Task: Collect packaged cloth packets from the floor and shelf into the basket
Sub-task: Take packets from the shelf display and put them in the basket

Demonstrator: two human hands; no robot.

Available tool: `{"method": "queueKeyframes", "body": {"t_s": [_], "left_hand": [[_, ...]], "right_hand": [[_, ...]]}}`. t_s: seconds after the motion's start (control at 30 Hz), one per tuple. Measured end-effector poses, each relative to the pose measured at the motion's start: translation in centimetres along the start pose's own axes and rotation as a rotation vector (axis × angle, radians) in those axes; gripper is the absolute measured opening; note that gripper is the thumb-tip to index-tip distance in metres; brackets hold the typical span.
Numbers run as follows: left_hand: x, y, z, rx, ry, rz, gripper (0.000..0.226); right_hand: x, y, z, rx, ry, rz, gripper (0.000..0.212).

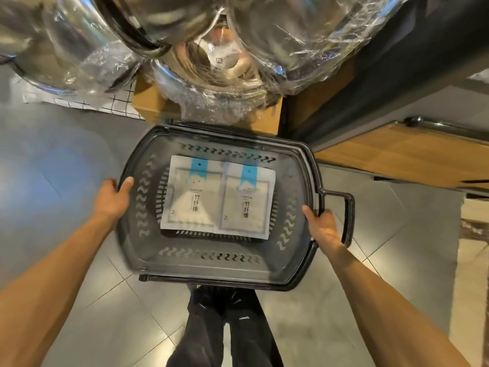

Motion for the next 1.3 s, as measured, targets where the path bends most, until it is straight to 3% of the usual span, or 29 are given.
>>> {"method": "queueKeyframes", "body": {"t_s": [0.47, 0.6, 0.73, 0.83, 0.93, 1.3], "left_hand": [[0.5, 0.3, 1.4, -0.013, -0.057, -0.075, 0.047], [-1.1, 0.4, 3.7, 0.007, -0.036, -0.027, 0.042], [-2.7, 0.6, 6.5, 0.284, -0.003, -0.160, 0.043], [-2.4, 2.5, 9.4, 0.588, -0.062, -0.465, 0.046], [-1.3, 4.4, 11.7, 0.801, -0.116, -0.556, 0.043], [7.8, 2.8, 8.2, 0.877, -0.093, -0.611, 0.051]], "right_hand": [[0.0, 0.8, 1.7, 0.038, 0.048, -0.040, 0.054], [-1.1, -0.1, 4.2, -0.046, 0.104, -0.031, 0.058], [-1.8, -2.1, 6.9, -0.366, 0.231, 0.087, 0.057], [-1.4, -3.2, 8.9, -0.555, 0.202, 0.222, 0.048], [-0.2, -3.8, 10.4, -0.617, 0.139, 0.289, 0.050], [9.2, -3.8, 7.3, -0.813, 0.175, 0.506, 0.050]]}}
Point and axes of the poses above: each hand's wrist, its own z-axis away from the middle knuckle, its own x-axis out of the palm, y = z × x, the point moved 6 cm from there along -z, towards the middle knuckle, and after that the axes turned 15 degrees about y, right-handed, at the moved point
